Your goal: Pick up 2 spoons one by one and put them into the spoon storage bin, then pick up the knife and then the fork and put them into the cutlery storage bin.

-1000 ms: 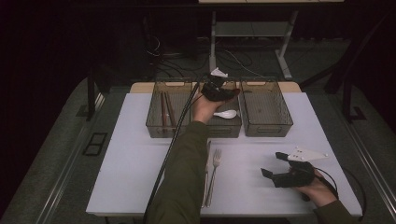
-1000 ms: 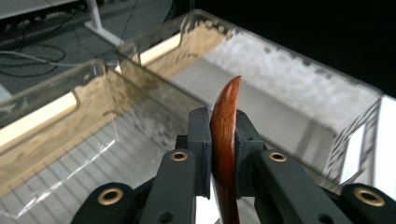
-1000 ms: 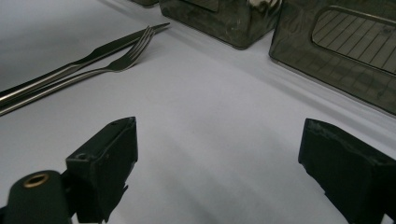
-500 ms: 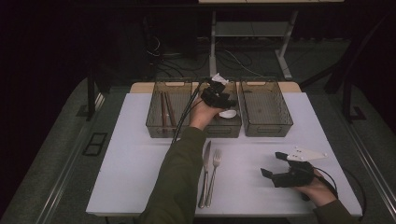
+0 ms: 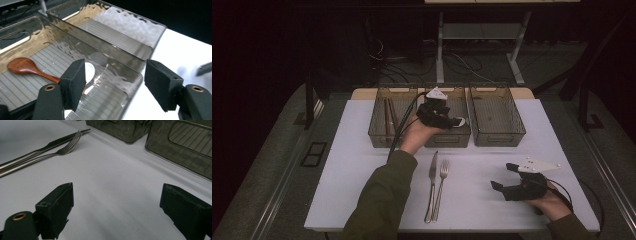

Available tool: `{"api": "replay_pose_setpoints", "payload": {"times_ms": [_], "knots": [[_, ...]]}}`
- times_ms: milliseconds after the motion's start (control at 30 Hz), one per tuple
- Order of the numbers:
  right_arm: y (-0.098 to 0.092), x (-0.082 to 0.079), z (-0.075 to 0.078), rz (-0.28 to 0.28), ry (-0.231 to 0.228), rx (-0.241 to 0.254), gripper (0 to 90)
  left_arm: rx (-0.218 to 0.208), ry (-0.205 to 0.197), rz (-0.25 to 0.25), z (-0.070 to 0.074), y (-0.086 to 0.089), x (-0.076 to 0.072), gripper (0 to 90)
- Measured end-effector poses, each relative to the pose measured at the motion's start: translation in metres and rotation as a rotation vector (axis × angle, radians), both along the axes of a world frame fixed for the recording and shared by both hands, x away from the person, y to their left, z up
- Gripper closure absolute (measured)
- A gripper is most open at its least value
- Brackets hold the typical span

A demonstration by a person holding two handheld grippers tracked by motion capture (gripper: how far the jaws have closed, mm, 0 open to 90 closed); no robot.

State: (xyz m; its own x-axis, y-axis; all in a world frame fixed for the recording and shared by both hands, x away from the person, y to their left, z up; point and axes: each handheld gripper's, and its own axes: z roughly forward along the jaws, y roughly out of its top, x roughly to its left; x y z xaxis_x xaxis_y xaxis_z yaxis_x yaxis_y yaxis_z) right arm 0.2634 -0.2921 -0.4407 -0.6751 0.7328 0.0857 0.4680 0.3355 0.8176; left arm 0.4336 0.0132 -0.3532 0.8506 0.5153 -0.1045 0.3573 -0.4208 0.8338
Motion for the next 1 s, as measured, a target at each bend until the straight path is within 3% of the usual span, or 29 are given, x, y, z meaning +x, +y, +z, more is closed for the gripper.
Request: {"api": "replay_pose_setpoints", "payload": {"times_ms": [433,733,867,1000], "knots": [[-0.001,0.001,-0.001,-0.004,0.003,-0.007,12.0,0.046,-0.024,-0.041,-0.011,0.018,-0.045,31.0],[-0.001,0.001,-0.001,-0.008,0.001,-0.005,12.0,0.016,-0.023,-0.041,-0.023,0.036,-0.073,31.1],[-0.001,0.001,-0.001,-0.011,0.006,-0.007,12.0,0.019,-0.017,-0.042,-0.032,0.048,-0.083,34.0],[-0.002,0.001,-0.001,-0.006,0.003,-0.014,12.0,0.023,-0.018,-0.057,-0.039,0.056,-0.096,44.7]]}}
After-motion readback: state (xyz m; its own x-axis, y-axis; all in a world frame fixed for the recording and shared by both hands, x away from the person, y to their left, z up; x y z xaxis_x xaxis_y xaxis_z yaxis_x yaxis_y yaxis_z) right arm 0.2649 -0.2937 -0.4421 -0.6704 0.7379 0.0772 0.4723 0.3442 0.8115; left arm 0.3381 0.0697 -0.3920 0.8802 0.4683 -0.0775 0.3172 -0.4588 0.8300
